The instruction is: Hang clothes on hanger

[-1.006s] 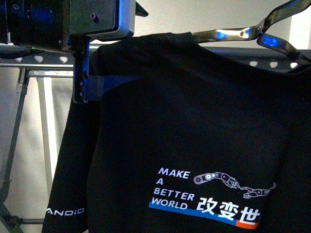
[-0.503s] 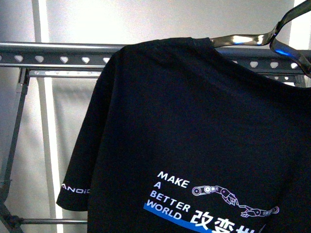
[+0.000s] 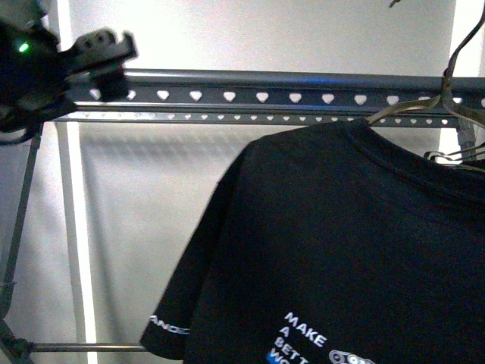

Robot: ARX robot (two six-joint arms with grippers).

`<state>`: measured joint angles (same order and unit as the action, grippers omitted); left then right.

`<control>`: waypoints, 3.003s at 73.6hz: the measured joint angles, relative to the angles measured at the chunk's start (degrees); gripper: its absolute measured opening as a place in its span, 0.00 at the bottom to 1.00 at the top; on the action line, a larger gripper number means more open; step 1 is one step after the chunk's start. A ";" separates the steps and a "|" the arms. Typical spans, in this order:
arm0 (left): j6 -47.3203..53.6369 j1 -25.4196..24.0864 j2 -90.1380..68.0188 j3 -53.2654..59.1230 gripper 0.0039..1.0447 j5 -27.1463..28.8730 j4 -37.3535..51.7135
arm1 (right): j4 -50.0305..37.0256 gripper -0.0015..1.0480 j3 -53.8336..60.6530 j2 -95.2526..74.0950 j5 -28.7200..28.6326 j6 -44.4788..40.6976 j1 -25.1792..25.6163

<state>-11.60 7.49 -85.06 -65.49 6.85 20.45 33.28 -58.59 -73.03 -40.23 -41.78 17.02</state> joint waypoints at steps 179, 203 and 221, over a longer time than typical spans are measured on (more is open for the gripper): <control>11.32 -7.39 75.41 64.46 0.03 -6.71 -10.54 | -56.30 0.93 26.03 34.32 31.01 42.64 -7.74; 11.43 -7.37 84.80 64.46 0.03 -6.71 -20.31 | -30.93 0.50 49.53 64.52 40.13 41.57 -16.70; 11.43 -7.37 84.80 64.46 0.53 -6.78 -20.31 | -32.06 0.01 52.83 68.04 40.11 41.51 -16.79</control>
<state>-0.16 0.12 -0.25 -1.04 0.08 0.14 1.21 -5.76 -4.99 -0.12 -0.27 0.23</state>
